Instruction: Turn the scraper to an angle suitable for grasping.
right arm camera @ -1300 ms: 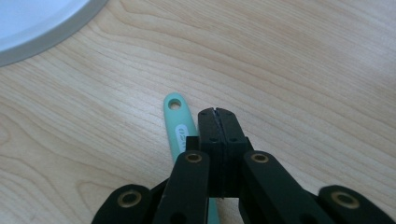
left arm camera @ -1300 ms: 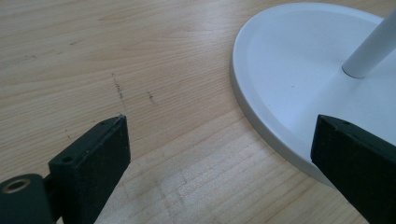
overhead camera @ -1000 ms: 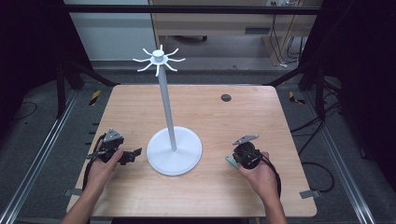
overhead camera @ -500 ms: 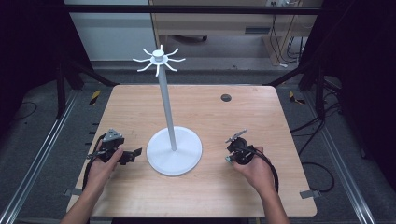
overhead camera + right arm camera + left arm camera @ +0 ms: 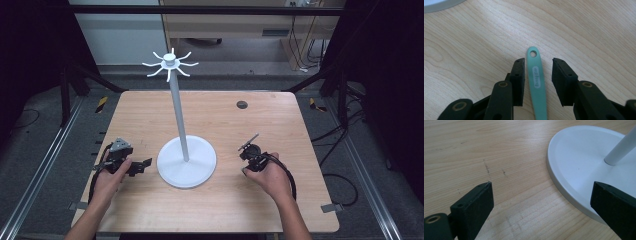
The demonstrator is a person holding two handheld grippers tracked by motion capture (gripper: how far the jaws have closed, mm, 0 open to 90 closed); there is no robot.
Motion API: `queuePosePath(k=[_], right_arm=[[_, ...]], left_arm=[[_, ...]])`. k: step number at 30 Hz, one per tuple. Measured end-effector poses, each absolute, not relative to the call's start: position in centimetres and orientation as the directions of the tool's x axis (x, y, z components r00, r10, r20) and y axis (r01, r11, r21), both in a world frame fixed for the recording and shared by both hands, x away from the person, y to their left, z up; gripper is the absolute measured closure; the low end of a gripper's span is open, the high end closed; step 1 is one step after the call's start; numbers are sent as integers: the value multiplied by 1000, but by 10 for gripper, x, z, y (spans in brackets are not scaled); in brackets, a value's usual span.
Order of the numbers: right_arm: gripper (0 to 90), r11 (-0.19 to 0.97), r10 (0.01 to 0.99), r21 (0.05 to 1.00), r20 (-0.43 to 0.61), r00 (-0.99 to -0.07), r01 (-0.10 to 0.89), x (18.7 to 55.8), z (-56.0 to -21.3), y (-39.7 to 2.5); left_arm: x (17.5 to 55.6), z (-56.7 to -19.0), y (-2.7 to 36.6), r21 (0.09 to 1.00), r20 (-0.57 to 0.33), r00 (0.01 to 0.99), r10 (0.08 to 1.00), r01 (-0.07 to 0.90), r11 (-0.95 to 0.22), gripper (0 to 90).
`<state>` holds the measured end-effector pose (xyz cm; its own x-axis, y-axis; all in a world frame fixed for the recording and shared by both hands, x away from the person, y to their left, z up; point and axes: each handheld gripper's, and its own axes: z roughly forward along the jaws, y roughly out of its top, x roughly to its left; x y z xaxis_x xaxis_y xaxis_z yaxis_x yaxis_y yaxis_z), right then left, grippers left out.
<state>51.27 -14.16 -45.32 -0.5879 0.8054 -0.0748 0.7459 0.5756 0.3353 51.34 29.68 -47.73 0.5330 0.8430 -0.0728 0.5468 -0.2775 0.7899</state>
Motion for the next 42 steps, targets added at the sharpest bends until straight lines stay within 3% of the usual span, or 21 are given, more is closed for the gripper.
queuePosePath(k=[13,25,36,42], right_arm=[[636,590,797,296,-62,-601,751,518,-461,-145],[726,588,798,263,-36,-602,765,522,-464,-142],[722,636,763,245,-55,-645,732,527,-466,-142],[719,608,786,227,-37,-617,761,526,-466,-139]], left_arm=[[513,-477,297,794,-76,537,840,543,-274,46],[513,-477,297,794,-76,534,842,543,-273,46],[513,-477,296,793,-76,535,842,544,-274,46],[513,-477,295,791,-72,539,839,543,-281,46]])
